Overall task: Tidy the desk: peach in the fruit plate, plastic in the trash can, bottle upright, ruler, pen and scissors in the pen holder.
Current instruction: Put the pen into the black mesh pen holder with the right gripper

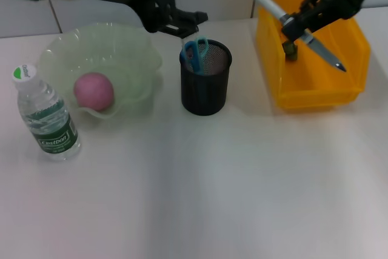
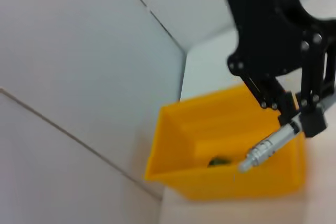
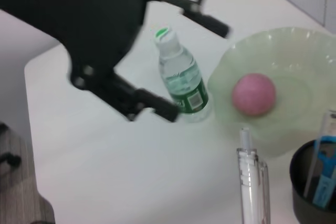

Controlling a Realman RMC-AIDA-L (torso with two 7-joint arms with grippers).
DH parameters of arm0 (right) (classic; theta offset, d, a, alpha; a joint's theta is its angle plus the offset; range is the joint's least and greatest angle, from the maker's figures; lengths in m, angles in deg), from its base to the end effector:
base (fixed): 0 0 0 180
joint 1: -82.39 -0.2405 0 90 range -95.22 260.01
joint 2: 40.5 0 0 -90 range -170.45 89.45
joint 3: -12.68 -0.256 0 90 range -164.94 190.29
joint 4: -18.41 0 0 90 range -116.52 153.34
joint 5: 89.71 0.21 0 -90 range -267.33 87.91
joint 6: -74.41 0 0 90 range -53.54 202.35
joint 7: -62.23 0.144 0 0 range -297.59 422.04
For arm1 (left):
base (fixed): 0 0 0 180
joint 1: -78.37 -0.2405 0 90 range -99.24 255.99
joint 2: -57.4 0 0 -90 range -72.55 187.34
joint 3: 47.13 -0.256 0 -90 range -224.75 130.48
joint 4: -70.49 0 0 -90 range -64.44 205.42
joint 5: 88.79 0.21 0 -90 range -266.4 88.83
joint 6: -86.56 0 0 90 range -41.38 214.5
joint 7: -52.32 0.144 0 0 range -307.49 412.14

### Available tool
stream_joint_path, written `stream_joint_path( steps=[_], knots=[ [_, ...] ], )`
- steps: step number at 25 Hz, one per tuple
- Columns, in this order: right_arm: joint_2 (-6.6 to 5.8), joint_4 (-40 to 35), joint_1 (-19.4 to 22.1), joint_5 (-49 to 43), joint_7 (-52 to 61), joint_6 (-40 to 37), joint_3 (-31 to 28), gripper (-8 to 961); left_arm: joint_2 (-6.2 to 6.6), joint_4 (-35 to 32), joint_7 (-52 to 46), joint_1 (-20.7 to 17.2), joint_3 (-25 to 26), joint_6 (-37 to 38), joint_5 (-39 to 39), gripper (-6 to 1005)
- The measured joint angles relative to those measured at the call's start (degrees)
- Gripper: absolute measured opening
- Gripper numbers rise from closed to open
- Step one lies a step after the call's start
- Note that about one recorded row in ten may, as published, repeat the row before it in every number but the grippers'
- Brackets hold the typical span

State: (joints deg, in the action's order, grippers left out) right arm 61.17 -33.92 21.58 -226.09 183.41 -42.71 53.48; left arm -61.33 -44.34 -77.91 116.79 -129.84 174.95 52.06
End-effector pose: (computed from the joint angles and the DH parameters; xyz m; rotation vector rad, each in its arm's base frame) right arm 0.1068 0.4056 0.1421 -3.0411 0.6983 -0.0554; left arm -0.0055 0.3244 0.0597 -2.5564 0.3028 0.0748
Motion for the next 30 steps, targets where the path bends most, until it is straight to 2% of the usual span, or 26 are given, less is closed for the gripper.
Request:
stream_joint_path(
  steps=[2,3,4,5,6,8,9,10,11,12,13,14,17,18,25,28,30],
  knots=[
    [-0.38,-1.33,1.68,1.98,-0.04,-0.23,-0.47,141,0.00,0.00,0.00,0.00,0.00,0.00,0.00,809],
    [-0.58,-2.07,2.75,3.33,-0.08,-0.24,-0.54,141,0.04,0.19,-0.38,-1.56,3.59,0.37,-4.88,809],
    [-0.74,-2.76,3.82,4.79,-0.17,-0.26,-0.56,141,0.04,0.19,-0.38,-1.56,3.59,0.37,-4.88,810],
    [-0.84,-3.49,4.99,6.31,-0.42,-0.15,-0.57,141,0.21,1.62,-0.74,-4.93,8.76,0.87,-13.83,810],
    [-0.86,-4.14,6.39,8.04,-0.96,0.22,-0.66,141,0.34,3.53,-0.75,-7.35,11.07,1.27,-19.27,810],
    [-0.64,-4.88,8.43,10.72,-2.15,1.24,-0.94,141,0.34,3.53,-0.75,-7.35,11.07,1.27,-19.27,811],
    [-0.44,-5.17,9.55,12.21,-3.00,2.07,-1.08,141,0.41,6.11,-0.58,-10.31,12.41,1.53,-25.26,811],
    [-0.09,-5.34,10.65,13.49,-3.92,2.92,-1.18,141,0.41,6.11,-0.58,-10.31,12.41,1.53,-25.26,811],
    [0.43,-5.65,11.75,14.48,-5.01,4.17,-1.22,141,0.37,7.93,-0.24,-12.33,12.47,1.45,-28.19,810],
    [0.92,-5.92,12.59,15.17,-5.90,5.13,-1.25,141,0.37,7.93,-0.24,-12.33,12.47,1.45,-28.19,810],
    [1.73,-6.38,13.66,15.56,-7.35,6.40,-1.37,141,0.30,9.43,0.12,-13.90,12.35,1.23,-30.49,810],
    [2.72,-6.98,14.74,15.86,-8.96,7.89,-1.58,141,0.19,11.94,1.11,-15.79,11.95,0.99,-34.29,810],
    [5.69,-8.14,17.55,16.63,-13.55,12.75,-2.27,141,0.13,13.69,2.36,-16.99,11.22,0.85,-36.83,810],
    [6.64,-8.20,18.31,17.24,-15.12,14.35,-2.52,141,0.08,15.94,4.43,-18.69,9.11,-0.41,-38.63,810],
    [11.72,-7.07,21.70,24.99,-24.68,24.13,-3.16,141,0.00,22.22,11.47,-21.13,1.94,-7.15,-40.44,811],
    [13.81,-6.57,21.58,25.30,-27.24,27.53,-2.90,141,0.00,25.65,15.63,-21.60,-1.55,-10.36,-42.45,811],
    [14.79,-5.22,20.99,25.41,-28.97,29.90,-2.76,141,0.01,28.11,18.42,-21.64,-2.82,-11.45,-44.02,811]
  ],
)
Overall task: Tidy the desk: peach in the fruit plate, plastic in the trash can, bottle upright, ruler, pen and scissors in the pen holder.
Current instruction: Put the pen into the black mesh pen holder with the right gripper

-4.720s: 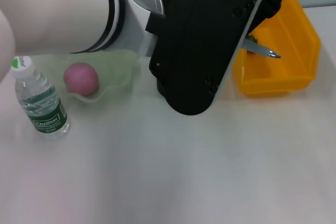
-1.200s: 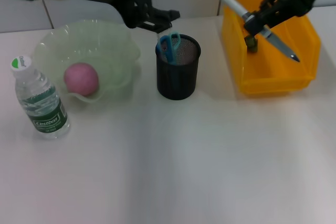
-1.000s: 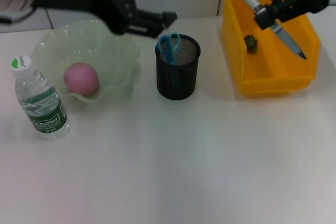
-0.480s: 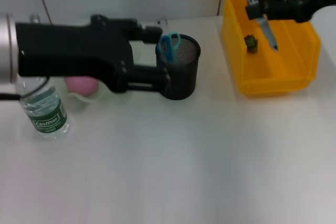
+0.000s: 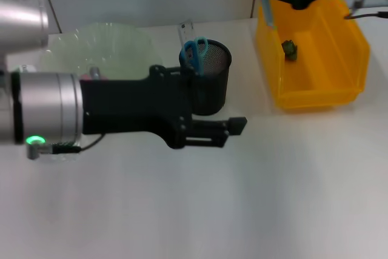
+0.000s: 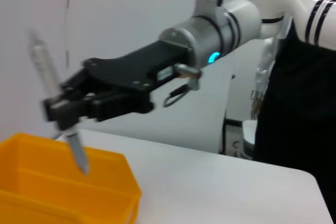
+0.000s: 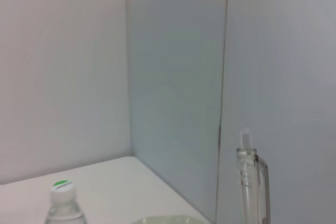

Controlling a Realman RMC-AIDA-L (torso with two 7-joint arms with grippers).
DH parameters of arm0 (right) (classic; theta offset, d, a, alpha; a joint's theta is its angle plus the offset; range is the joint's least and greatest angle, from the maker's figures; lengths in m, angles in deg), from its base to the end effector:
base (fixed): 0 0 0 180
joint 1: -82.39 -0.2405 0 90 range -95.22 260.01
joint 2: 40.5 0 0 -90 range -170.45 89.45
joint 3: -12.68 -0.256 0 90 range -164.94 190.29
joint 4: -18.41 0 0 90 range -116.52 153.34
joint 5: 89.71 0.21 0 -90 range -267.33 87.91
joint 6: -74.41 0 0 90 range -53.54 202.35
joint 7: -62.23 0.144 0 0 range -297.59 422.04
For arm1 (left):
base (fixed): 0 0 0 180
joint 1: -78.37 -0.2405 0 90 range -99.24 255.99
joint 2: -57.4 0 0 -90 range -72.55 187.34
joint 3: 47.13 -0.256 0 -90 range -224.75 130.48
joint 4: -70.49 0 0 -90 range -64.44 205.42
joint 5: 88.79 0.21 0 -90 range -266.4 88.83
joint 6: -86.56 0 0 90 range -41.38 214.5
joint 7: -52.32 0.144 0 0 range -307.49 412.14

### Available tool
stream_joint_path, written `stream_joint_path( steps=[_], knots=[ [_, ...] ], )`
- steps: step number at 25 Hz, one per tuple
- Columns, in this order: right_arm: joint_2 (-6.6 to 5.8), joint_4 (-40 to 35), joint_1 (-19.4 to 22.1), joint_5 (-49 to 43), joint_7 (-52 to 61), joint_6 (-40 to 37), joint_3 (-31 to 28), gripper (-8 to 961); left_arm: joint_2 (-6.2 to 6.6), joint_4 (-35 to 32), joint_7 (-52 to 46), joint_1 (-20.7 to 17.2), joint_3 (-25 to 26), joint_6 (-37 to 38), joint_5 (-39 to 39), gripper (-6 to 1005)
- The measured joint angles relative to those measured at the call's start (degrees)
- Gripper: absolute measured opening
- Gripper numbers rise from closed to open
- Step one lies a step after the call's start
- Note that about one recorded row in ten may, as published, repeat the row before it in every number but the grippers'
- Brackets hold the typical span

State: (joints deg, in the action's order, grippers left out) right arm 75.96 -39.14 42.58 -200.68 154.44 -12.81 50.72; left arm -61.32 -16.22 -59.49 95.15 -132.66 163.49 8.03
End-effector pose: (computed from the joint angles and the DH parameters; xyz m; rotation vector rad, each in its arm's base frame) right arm 0.1705 0.4045 0.0907 -2.5697 0.2968 0.6960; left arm -0.1128 0.2965 -0.0025 -2.9090 -0.3104 -0.6644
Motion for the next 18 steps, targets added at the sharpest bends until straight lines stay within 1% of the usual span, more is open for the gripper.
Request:
stream_joint_path(
  steps=[1,3,4,5,6,11,15,16,18],
  knots=[
    [0.39,0.86,-0.33,0.13,-0.80,1.14,0.03,141,0.00,0.00,0.00,0.00,0.00,0.00,0.00,811],
    [0.88,3.16,-1.08,0.79,-2.91,3.72,0.05,140,-0.01,4.40,4.15,0.15,-0.67,-0.52,-3.87,811],
    [1.09,4.37,-1.42,1.23,-3.83,4.86,0.08,140,-0.01,4.40,4.15,0.15,-0.67,-0.52,-3.87,811],
    [1.24,5.34,-1.74,1.62,-4.76,5.82,0.10,140,0.08,7.05,6.19,0.29,-0.66,-0.53,-6.63,811],
    [1.42,6.41,-2.05,1.98,-5.74,6.69,0.12,140,0.24,12.17,9.01,0.87,-0.48,-0.31,-10.44,810],
    [2.31,10.72,-2.99,2.40,-10.19,9.85,0.23,140,0.23,15.23,9.69,1.29,-0.68,-0.19,-11.06,810],
    [2.44,14.67,-2.74,5.53,-15.57,11.65,0.21,140,0.15,16.12,9.88,0.86,-0.86,-0.17,-11.13,811],
    [2.47,15.54,-2.62,6.27,-16.83,12.08,0.21,140,0.04,17.68,10.21,0.64,-0.95,-0.16,-11.25,811],
    [2.47,17.00,-2.53,6.81,-18.27,12.78,0.20,140,0.01,18.48,10.51,0.59,-1.25,-0.15,-11.30,809]
  ],
)
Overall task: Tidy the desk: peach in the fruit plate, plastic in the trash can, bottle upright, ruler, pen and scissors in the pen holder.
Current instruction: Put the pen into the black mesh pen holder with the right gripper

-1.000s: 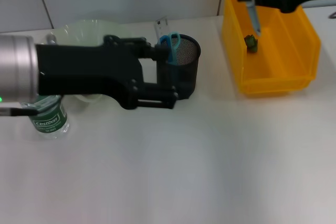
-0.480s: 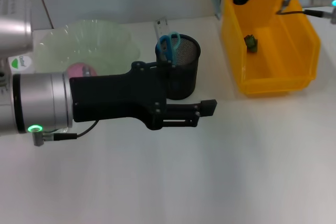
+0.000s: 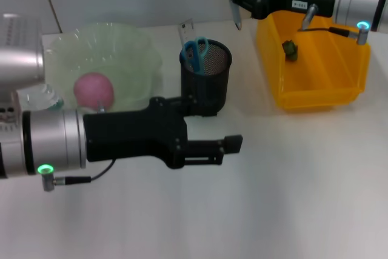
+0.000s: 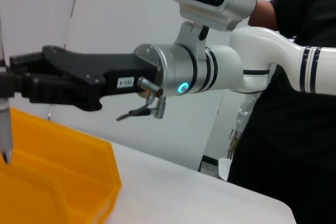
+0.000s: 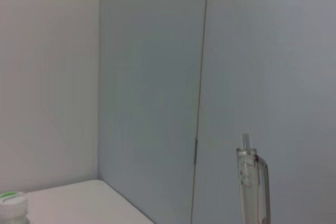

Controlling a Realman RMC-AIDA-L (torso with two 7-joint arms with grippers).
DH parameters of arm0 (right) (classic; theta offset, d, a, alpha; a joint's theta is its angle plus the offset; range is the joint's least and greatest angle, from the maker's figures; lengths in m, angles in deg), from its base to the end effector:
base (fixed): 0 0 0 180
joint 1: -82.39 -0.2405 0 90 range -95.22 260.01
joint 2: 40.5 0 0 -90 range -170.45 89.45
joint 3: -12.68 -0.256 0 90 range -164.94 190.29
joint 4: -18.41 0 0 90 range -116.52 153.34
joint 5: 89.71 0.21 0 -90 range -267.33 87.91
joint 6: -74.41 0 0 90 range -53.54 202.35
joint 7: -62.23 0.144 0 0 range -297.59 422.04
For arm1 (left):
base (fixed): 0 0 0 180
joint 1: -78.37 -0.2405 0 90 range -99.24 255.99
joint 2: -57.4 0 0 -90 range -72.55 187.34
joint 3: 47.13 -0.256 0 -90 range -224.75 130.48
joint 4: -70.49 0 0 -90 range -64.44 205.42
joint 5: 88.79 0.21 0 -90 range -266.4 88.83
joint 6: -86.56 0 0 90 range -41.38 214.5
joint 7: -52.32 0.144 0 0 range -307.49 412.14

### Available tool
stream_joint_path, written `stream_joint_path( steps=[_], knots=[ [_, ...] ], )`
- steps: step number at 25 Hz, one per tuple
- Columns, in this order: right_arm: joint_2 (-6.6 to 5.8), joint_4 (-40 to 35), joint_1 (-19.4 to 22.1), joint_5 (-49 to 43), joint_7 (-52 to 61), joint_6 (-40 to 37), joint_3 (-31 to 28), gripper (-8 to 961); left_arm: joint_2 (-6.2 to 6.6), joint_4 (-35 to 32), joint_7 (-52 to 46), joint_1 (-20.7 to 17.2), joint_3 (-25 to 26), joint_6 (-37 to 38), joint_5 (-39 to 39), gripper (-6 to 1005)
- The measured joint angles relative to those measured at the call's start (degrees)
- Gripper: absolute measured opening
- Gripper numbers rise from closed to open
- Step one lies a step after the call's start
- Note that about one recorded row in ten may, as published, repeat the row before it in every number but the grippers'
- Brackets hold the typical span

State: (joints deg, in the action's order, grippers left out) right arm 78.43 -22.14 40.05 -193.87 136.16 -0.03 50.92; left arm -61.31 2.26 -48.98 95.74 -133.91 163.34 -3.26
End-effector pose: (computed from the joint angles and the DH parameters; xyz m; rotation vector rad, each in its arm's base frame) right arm 0.1827 0.4232 0.0351 -2.4486 0.2610 0.7702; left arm -0.1524 0.2961 -0.0320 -2.9170 -0.5314 -0.8553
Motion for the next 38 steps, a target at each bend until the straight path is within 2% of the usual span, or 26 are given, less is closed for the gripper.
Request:
stream_joint_path(
  steps=[12,20,38],
  knots=[
    [0.13,10.96,-1.15,4.16,-7.79,4.64,1.01,140,0.05,1.13,0.61,-0.47,-0.99,-0.40,-0.69,807],
    [0.42,17.84,-4.26,6.26,-11.70,9.54,2.09,140,0.06,1.38,0.80,-0.61,-1.03,-0.18,-0.72,806],
    [0.51,22.55,-4.48,7.46,-14.09,13.28,2.86,140,0.18,1.42,0.17,-0.76,-0.84,0.52,-0.72,807]
  ],
)
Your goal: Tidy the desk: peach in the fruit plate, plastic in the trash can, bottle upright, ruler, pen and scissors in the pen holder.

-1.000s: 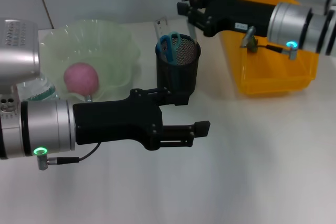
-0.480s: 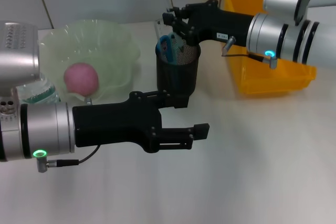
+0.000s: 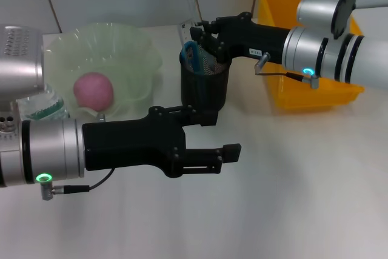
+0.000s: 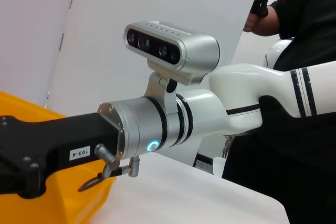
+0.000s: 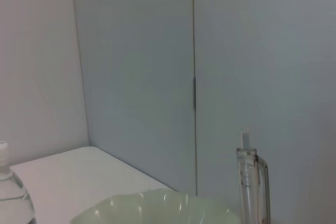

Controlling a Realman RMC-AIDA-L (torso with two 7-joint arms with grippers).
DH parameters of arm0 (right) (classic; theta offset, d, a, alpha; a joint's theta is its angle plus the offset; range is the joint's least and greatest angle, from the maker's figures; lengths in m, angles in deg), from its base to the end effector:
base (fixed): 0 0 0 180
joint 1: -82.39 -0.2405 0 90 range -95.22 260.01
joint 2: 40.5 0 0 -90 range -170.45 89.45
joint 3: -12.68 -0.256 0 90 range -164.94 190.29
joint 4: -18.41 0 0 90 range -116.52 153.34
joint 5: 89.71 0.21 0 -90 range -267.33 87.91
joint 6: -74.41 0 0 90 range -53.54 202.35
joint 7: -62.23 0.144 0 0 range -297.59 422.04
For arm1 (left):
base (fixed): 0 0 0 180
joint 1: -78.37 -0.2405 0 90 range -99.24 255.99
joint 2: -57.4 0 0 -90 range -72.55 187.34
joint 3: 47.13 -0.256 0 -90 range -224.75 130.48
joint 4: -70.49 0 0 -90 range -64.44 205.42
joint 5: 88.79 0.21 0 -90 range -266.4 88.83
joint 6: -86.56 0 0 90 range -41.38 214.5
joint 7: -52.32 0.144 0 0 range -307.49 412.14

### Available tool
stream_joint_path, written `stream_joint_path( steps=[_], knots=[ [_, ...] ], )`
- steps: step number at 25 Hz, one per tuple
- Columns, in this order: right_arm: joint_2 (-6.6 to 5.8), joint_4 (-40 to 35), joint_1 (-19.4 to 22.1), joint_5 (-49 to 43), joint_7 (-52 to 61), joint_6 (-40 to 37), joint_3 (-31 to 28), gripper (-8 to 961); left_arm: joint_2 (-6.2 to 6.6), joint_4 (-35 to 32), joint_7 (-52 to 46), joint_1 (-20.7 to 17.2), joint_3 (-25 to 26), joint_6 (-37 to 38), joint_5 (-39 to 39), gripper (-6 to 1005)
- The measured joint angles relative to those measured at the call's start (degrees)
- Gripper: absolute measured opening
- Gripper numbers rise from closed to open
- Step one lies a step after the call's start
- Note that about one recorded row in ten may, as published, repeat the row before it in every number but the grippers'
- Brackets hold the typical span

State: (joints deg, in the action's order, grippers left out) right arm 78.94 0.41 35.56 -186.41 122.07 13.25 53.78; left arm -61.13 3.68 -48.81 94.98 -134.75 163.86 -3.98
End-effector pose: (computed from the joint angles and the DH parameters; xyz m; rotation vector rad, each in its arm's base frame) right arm 0.2007 0.4215 -0.0424 -2.4395 0.4192 0.7037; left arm -0.1596 0.2905 -0.0362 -2.9293 -0.5802 -0.8585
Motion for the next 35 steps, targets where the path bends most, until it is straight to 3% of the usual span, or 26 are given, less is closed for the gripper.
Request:
stream_joint_path(
  steps=[8,12,14,15,16,19,20,21,22,23,25,26,27,28,29,30,31,32,33,34,35],
  knots=[
    [-0.01,-0.07,0.18,0.03,0.32,-0.45,2.28,233,0.05,-0.06,-0.11,0.00,0.17,0.52,0.00,806],
    [-0.06,-1.68,1.72,0.03,1.49,-2.99,1.88,438,0.05,0.03,-0.12,-0.01,0.30,0.64,0.00,806],
    [-0.10,-2.41,2.38,0.04,2.13,-3.82,1.74,470,0.09,0.04,-0.27,-0.04,0.33,0.73,0.04,806],
    [-0.15,-7.05,5.68,0.06,5.25,-8.68,1.69,486,0.09,0.04,-0.27,-0.04,0.33,0.73,0.04,806],
    [-0.15,-7.05,5.68,0.06,5.25,-8.68,1.69,503,0.13,0.04,-0.46,-0.05,0.37,0.77,0.11,806],
    [-0.28,-14.98,10.78,0.31,10.29,-16.25,1.66,551,0.19,0.03,-0.78,-0.06,1.03,0.90,0.15,806],
    [-0.45,-22.60,15.84,0.56,16.08,-22.09,1.61,551,0.22,-0.05,-0.99,-0.05,1.72,1.15,0.16,806],
    [-0.45,-22.60,15.84,0.56,16.08,-22.09,1.61,551,0.22,-0.05,-0.99,-0.05,1.72,1.15,0.16,806],
    [-0.91,-29.32,20.62,0.67,20.99,-26.58,1.46,551,0.24,-0.10,-1.24,0.02,2.33,1.52,0.25,806],
    [-0.91,-29.32,20.62,0.67,20.99,-26.58,1.46,550,0.24,-0.10,-1.24,0.02,2.33,1.52,0.25,806],
    [-2.44,-35.95,25.84,0.59,26.57,-32.60,-0.41,550,0.24,-0.10,-1.24,0.02,2.33,1.52,0.25,806],
    [-2.44,-35.95,25.84,0.59,26.57,-32.60,-0.41,550,0.28,-0.14,-1.71,0.41,3.39,2.29,0.43,806],
    [-4.15,-37.88,27.83,0.02,29.63,-36.68,-2.70,550,0.28,-0.14,-1.71,0.41,3.39,2.29,0.43,806],
    [-4.15,-37.88,27.83,0.02,29.63,-36.68,-2.70,550,0.45,-0.23,-2.77,1.03,5.81,3.75,0.98,806],
    [-5.33,-37.91,28.46,-0.56,30.92,-38.96,-4.02,550,0.55,-0.23,-3.26,1.21,7.11,4.61,1.52,806],
    [-7.92,-36.78,29.19,-2.69,32.84,-43.24,-6.87,549,0.55,-0.23,-3.26,1.21,7.11,4.61,1.52,806],
    [-7.92,-36.78,29.19,-2.69,32.84,-43.24,-6.87,549,0.55,-0.23,-3.26,1.21,7.11,4.61,1.52,806],
    [-9.02,-35.75,29.21,-4.29,33.27,-44.78,-8.23,549,0.60,-0.24,-4.49,1.70,9.97,6.90,3.80,806],
    [-11.51,-33.00,28.75,-8.35,33.72,-47.56,-11.16,549,0.60,-0.29,-6.30,2.60,13.15,10.02,6.90,806],
    [-11.51,-33.00,28.75,-8.35,33.72,-47.56,-11.16,549,0.60,-0.29,-6.30,2.60,13.15,10.02,6.90,806],
    [-14.15,-29.59,27.83,-13.08,33.85,-49.86,-13.73,549,0.59,-0.24,-6.76,2.86,13.86,10.81,7.59,806]
  ],
)
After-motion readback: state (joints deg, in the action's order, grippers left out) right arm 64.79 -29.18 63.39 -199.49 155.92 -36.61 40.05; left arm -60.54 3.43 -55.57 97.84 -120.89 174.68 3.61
